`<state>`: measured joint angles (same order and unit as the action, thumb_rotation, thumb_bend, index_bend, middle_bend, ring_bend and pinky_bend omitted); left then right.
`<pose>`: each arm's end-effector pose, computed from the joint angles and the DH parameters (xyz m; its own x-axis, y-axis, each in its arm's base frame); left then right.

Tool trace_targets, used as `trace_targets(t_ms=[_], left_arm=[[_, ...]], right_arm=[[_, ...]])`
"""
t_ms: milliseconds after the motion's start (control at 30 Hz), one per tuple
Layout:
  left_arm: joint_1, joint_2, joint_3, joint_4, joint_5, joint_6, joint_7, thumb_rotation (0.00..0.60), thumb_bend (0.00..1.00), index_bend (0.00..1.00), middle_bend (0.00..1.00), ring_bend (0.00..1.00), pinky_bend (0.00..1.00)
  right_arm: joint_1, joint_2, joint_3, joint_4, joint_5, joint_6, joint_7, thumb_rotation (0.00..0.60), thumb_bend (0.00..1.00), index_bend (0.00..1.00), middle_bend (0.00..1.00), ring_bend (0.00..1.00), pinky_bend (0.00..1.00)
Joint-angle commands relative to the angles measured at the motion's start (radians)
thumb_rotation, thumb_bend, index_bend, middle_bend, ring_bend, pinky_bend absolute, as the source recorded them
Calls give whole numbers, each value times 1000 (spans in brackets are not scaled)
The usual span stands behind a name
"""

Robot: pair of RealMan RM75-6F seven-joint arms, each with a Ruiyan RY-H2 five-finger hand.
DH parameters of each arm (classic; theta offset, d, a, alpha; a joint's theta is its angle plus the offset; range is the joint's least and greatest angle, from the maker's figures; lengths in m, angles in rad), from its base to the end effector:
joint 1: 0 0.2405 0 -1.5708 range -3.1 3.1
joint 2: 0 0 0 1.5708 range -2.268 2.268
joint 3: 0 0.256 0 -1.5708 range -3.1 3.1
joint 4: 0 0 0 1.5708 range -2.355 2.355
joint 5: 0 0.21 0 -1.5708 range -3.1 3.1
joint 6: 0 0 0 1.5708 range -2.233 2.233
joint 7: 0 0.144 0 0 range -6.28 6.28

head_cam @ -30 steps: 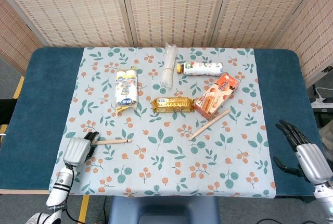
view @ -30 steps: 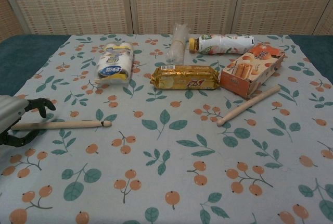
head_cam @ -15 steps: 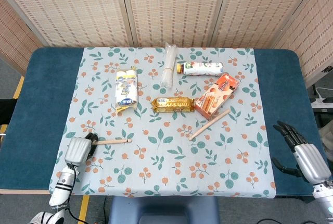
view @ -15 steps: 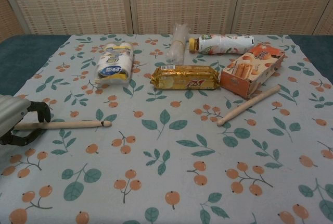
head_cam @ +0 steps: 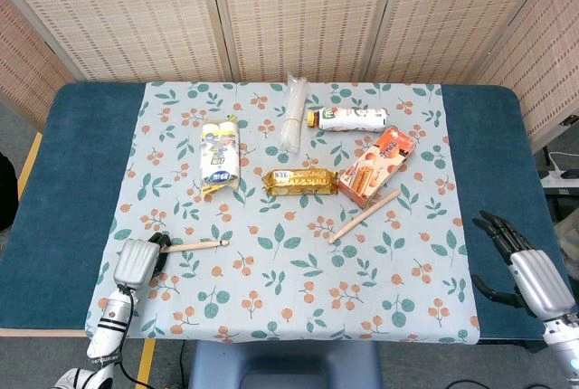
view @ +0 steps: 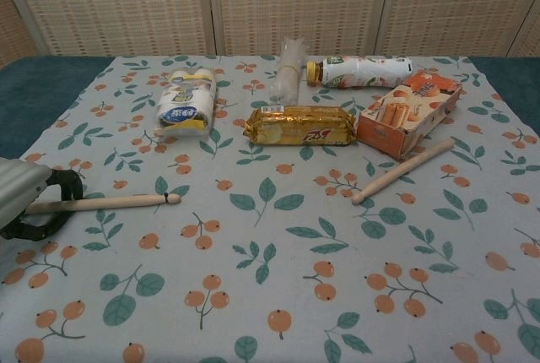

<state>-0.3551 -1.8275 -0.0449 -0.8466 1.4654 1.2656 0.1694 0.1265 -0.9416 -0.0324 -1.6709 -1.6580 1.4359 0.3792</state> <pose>-0.3025 0.2663 -0.0380 0.6072 0.0782 0.7907 0.7868 -0.1979 -0.5846 -0.2951 -0.1733 0.1833 0.1746 -0.1644 0.9708 -0.9783 -0.1410 0.1520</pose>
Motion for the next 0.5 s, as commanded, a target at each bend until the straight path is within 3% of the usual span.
trace_targets(t_ms=[33, 333, 500], left_arm=[[2, -9, -5, 10, -2, 12, 10, 600, 450, 446, 453, 976, 1000], [9, -27, -1, 37, -5, 11, 30, 600, 493, 708, 674, 988, 1000], [11, -24, 0, 35, 5, 31, 18, 600, 493, 742, 737, 996, 1000]], right_arm=[[1, 1, -1, -1, 0, -2, 0, 600, 248, 95, 0, 0, 173], [1, 3, -1, -2, 1, 0, 4, 600, 248, 97, 0, 0, 173], [3, 3, -1, -3, 4, -5, 3, 600, 248, 97, 0, 0, 173]])
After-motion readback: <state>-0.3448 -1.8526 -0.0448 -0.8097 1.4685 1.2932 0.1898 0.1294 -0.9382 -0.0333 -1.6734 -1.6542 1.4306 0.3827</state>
